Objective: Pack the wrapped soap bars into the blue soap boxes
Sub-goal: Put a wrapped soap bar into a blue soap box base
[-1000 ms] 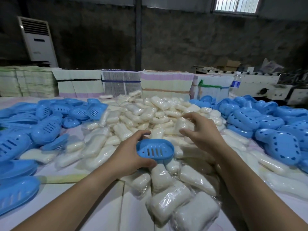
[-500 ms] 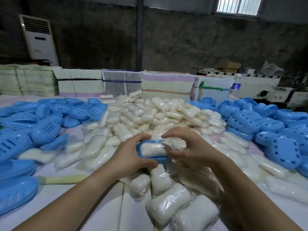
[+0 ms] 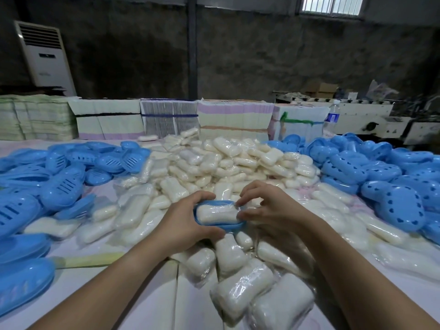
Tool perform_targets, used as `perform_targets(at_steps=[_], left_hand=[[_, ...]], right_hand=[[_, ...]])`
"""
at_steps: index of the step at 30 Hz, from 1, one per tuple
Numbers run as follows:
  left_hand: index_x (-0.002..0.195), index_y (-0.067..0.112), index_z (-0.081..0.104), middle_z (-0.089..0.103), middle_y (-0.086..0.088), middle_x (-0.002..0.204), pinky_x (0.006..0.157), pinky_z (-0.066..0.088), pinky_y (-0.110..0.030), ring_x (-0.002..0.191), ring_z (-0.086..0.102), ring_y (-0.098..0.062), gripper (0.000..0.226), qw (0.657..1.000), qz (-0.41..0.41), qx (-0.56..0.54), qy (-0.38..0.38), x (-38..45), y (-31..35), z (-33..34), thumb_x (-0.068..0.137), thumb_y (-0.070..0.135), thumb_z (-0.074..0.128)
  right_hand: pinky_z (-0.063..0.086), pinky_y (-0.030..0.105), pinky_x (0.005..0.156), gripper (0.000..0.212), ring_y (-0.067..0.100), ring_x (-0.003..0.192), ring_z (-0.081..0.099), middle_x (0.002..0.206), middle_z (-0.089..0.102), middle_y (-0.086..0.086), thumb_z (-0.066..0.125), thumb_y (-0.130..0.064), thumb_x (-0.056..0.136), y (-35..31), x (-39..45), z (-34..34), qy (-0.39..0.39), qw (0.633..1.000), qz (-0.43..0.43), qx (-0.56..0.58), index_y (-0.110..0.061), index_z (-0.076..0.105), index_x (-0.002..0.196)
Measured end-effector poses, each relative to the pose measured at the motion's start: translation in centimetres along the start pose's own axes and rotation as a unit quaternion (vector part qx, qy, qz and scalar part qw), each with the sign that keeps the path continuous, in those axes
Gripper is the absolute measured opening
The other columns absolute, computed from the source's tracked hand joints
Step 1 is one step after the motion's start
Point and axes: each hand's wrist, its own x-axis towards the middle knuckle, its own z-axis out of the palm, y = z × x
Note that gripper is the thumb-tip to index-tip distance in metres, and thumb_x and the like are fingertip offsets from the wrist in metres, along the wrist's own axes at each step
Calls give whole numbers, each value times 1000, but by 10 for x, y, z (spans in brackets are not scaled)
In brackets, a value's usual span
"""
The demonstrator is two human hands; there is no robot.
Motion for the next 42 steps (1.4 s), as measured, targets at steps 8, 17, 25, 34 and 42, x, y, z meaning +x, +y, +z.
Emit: perform_targets(at_steps=[8, 17, 25, 34, 42], left_hand=[[113, 44, 58, 66, 22, 105, 74, 45, -5, 93, 59, 11, 70, 1000, 24, 13, 10, 1, -4, 2, 55, 36, 95], [113, 45, 60, 66, 21, 106, 73, 44, -12, 91, 62, 5, 67, 1000, 26, 15, 3, 3, -12, 2, 57, 33, 95], [104, 52, 58, 68, 18, 102, 73, 47, -25, 88, 63, -2, 64, 998, 54, 11, -6, 7, -17, 6, 56, 34, 96], [107, 52, 57, 70, 14, 101, 79, 51, -36, 89, 65, -7, 69, 997, 70, 25, -5, 10, -21, 7, 54, 34, 97], [108, 54, 54, 68, 16, 106, 75, 48, -24, 91, 64, -2, 76, 998, 64, 4, -12, 8, -16, 7, 53, 29, 99]], right_hand=[[45, 28, 89, 25, 8, 101, 56, 108, 60, -9, 79, -33, 79, -2, -2, 1, -6, 997, 7, -75, -26, 77, 103], [49, 29, 94, 39, 8, 103, 59, 118, 64, -4, 70, -25, 84, 9, -14, -39, 247, 963, 103, 24, -25, 66, 123], [31, 52, 103, 64, 38, 131, 32, 148, 32, 9, 64, -38, 82, 105, -80, -118, 341, 792, 440, -253, -29, 38, 140], [35, 52, 102, 68, 41, 130, 35, 142, 35, 17, 65, -36, 85, 130, -107, -129, 283, 760, 507, -290, -27, 28, 141], [34, 44, 108, 71, 27, 130, 35, 140, 45, 5, 66, -38, 82, 75, -68, -117, 315, 892, 285, -156, -29, 38, 146]])
